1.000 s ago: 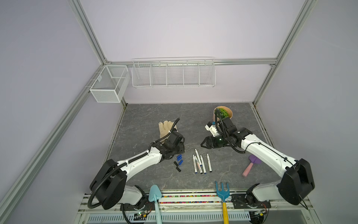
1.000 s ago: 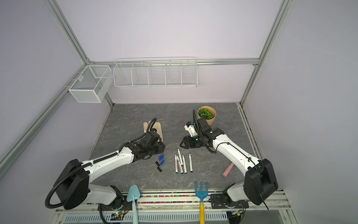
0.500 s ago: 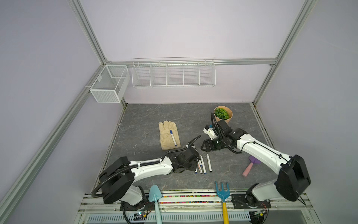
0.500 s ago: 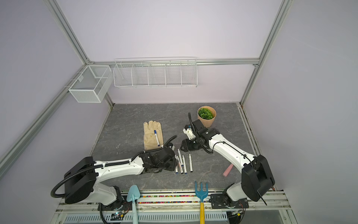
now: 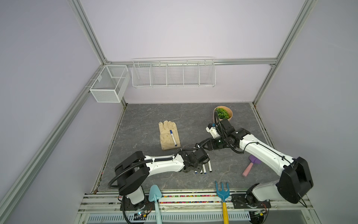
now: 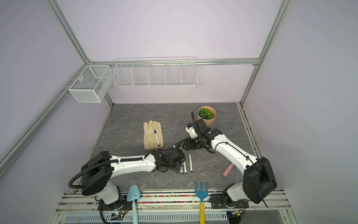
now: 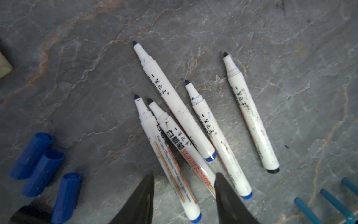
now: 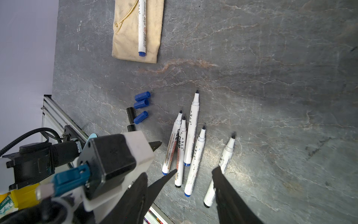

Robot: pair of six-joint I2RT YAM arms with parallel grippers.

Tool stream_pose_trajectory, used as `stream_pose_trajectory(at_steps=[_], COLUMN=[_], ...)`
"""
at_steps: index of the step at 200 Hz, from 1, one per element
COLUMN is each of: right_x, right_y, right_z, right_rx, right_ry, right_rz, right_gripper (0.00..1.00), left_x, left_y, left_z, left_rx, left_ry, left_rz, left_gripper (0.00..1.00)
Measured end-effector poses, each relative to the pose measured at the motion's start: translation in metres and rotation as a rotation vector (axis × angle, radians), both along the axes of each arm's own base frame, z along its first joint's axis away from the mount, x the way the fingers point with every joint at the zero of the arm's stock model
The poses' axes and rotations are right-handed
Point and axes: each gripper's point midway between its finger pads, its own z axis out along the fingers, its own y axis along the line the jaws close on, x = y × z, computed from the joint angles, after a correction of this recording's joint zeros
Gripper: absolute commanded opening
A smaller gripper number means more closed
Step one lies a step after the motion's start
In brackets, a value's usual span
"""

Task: Insert the pens into the pen caps
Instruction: 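Move the left gripper down over the white markers and close on one, then lift the white marker upright with the left gripper while the right gripper approaches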

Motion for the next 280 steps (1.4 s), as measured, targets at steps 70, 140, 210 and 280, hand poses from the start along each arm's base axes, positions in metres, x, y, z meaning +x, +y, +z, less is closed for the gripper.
stream_pose_trajectory(at_steps=[70, 140, 210, 280], right_x=[0.001, 0.003, 0.003, 0.004], right_y=[-0.001, -0.005, -0.005, -0.007], right_z=[0.0, 0.0, -0.001, 0.003], right_rx=[0.0, -0.002, -0.002, 0.003], right_ry=[0.001, 0.003, 0.004, -0.006], right_rz=[-0.004, -0.016, -0.016, -0.025], right_gripper=[0.57, 0.57, 0.57, 0.57], left_x=[0.001, -0.003, -0.002, 0.003], left_y=[0.003, 0.013, 0.02, 0.023], left_z=[-0.005, -0.024, -0.031, -0.032], left_rx=[0.02, 0.065, 0.065, 0.053], left_ry=[0.0, 0.022, 0.022, 0.008], left_rz=[0.008, 0.016, 0.04, 0.081], left_gripper=[0.46, 0.42, 0.33, 0.11])
